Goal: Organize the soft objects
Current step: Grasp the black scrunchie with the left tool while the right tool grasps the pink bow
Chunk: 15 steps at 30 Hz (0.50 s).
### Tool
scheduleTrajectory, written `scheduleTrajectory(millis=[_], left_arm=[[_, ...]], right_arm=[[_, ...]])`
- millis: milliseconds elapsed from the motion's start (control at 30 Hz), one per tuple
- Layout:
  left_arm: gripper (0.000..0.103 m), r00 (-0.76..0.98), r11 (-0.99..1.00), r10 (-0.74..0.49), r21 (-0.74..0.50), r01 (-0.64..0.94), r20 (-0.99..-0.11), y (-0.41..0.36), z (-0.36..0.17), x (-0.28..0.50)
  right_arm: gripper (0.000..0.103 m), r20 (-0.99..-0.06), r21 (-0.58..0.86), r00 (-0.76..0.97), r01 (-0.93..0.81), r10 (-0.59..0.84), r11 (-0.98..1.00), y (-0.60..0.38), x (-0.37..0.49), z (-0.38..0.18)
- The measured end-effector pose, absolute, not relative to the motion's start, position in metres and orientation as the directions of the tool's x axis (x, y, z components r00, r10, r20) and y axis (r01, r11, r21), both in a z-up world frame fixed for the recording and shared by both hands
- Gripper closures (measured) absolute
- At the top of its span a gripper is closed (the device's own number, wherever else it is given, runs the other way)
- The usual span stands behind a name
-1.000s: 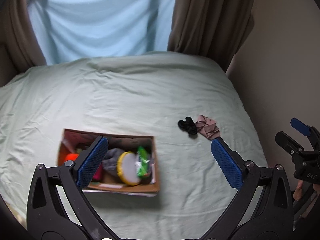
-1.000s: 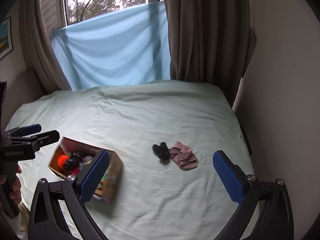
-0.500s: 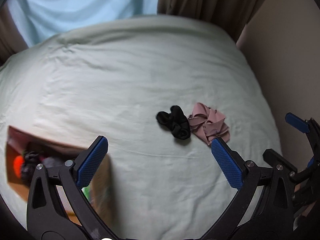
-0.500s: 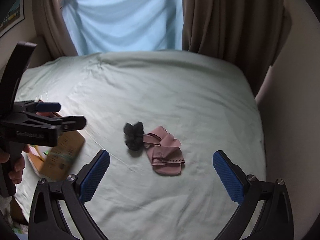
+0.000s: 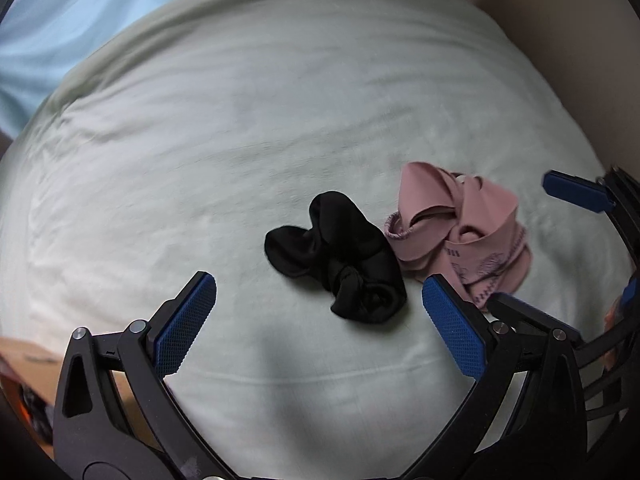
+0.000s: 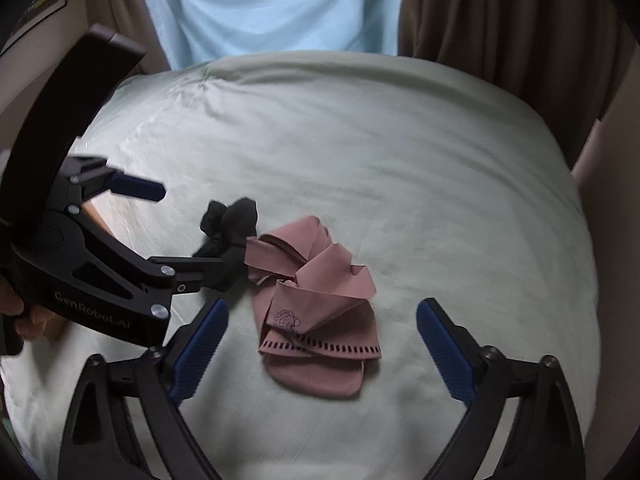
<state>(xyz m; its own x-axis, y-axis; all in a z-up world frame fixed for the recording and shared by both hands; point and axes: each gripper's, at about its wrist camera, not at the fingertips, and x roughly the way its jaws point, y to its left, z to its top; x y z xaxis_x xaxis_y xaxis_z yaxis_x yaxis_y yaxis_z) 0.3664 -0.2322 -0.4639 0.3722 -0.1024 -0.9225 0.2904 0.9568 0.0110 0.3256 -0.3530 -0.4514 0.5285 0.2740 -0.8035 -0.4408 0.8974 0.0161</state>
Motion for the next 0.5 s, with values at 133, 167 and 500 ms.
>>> scheduleTrajectory(millis=[133,167,500], left_arm=[[0.01,0.357,0.944,-0.09,0.034,0.327,-0.93,-0.237,-0.478,0.378],[0.02,0.35,0.943,-0.095,0.028,0.331,-0.932,-0.237,-0.48,0.38],[0.056,0.289,0.912,-0.14,-0.009,0.411,-0.947,-0.244,-0.501,0.393]], right_arm=[[0.023,-0.815,0.002,0.506,-0.485,0.282,0.875,-0.347,0.334,-0.47],[0.028,-0.817,0.002,0.502,-0.492,0.285,0.87,-0.346,0.335,-0.474],[0.049,-0.83,-0.027,0.493,-0.502,0.26,0.865,-0.343,0.336,-0.486]])
